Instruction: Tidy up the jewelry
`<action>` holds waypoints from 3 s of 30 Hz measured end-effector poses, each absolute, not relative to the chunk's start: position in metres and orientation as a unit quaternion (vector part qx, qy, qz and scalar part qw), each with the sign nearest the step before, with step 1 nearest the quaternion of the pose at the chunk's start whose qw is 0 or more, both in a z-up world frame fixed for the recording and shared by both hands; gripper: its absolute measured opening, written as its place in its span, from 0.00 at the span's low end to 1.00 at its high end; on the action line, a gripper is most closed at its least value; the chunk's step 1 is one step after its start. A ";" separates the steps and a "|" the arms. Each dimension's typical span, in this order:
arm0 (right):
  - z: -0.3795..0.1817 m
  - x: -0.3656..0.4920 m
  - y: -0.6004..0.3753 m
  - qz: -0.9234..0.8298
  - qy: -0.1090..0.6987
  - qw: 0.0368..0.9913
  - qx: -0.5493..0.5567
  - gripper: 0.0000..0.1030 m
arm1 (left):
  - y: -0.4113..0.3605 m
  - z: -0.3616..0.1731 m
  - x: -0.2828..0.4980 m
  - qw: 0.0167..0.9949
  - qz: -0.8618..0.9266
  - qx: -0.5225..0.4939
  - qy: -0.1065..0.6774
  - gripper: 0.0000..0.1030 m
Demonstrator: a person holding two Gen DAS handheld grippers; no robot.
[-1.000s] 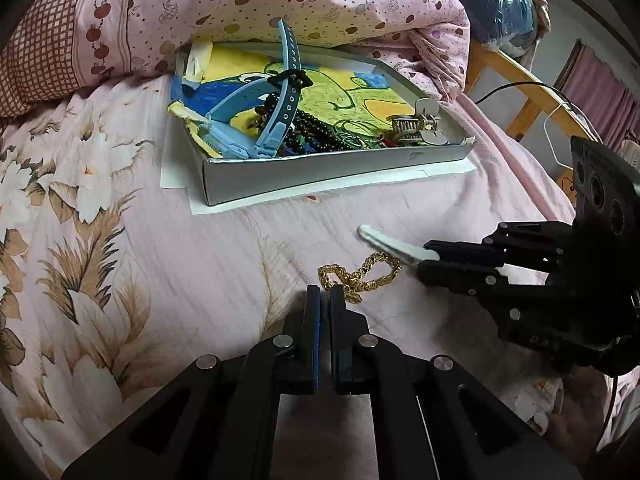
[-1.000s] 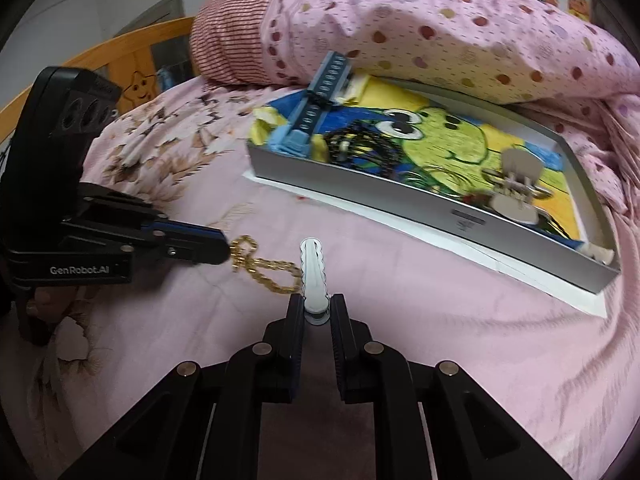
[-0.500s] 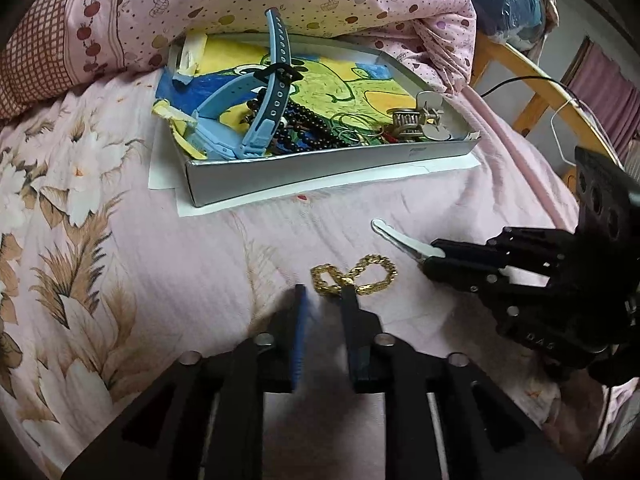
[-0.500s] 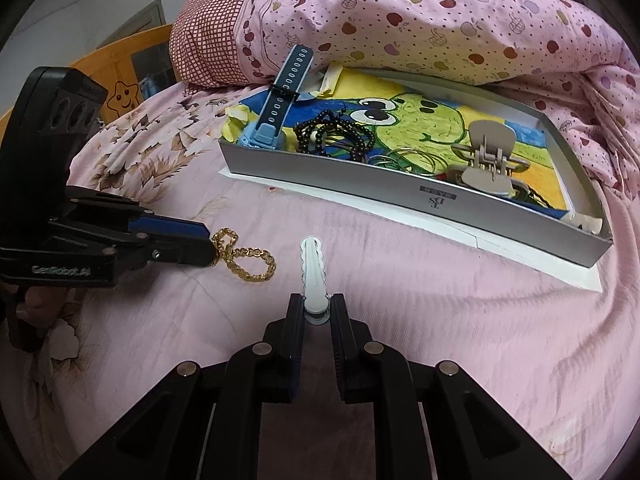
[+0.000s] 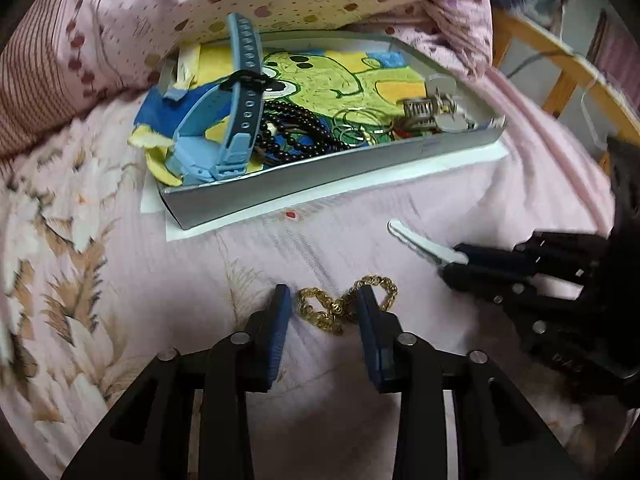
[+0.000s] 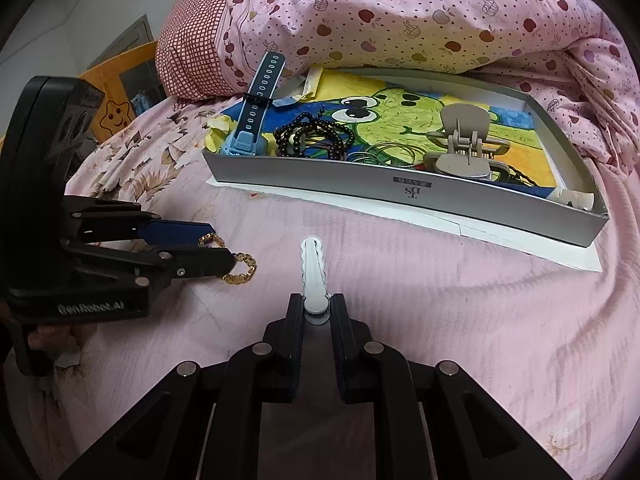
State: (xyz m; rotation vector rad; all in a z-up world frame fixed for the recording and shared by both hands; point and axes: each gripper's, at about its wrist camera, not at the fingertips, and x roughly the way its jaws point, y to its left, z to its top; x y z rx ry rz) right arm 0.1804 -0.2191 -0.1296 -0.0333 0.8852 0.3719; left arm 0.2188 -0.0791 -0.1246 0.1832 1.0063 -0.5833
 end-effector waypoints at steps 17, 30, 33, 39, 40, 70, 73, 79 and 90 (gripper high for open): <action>-0.120 0.169 -0.224 0.188 0.397 0.898 -0.004 0.12 | -0.070 -0.108 0.203 0.862 -0.232 0.026 0.449 0.03; -0.086 0.171 -0.232 0.185 0.341 0.922 0.006 0.12 | -0.069 -0.057 0.211 0.887 -0.242 0.001 0.394 0.03; -0.066 0.180 -0.236 0.183 0.312 0.932 0.014 0.12 | -0.076 -0.032 0.219 0.894 -0.253 0.008 0.371 0.03; -0.044 0.209 -0.244 0.176 0.286 0.942 0.007 0.12 | -0.090 0.008 0.243 0.908 -0.266 -0.001 0.325 0.03; -0.044 0.216 -0.245 0.173 0.291 0.941 0.005 0.12 | -0.094 0.012 0.248 0.910 -0.265 -0.004 0.319 0.03; -0.078 0.229 -0.267 0.104 0.341 0.934 0.017 0.25 | -0.099 -0.074 0.287 0.876 -0.223 -0.052 0.424 0.44; -0.067 0.221 -0.273 0.092 0.322 0.942 0.016 0.43 | -0.097 -0.064 0.281 0.885 -0.214 -0.055 0.411 0.49; -0.034 0.199 -0.287 0.069 0.275 0.958 0.034 0.61 | -0.090 -0.033 0.252 0.912 -0.208 -0.056 0.348 0.76; 0.023 0.146 -0.289 0.062 0.197 0.978 0.043 0.92 | -0.069 0.015 0.197 0.941 -0.193 -0.079 0.267 0.98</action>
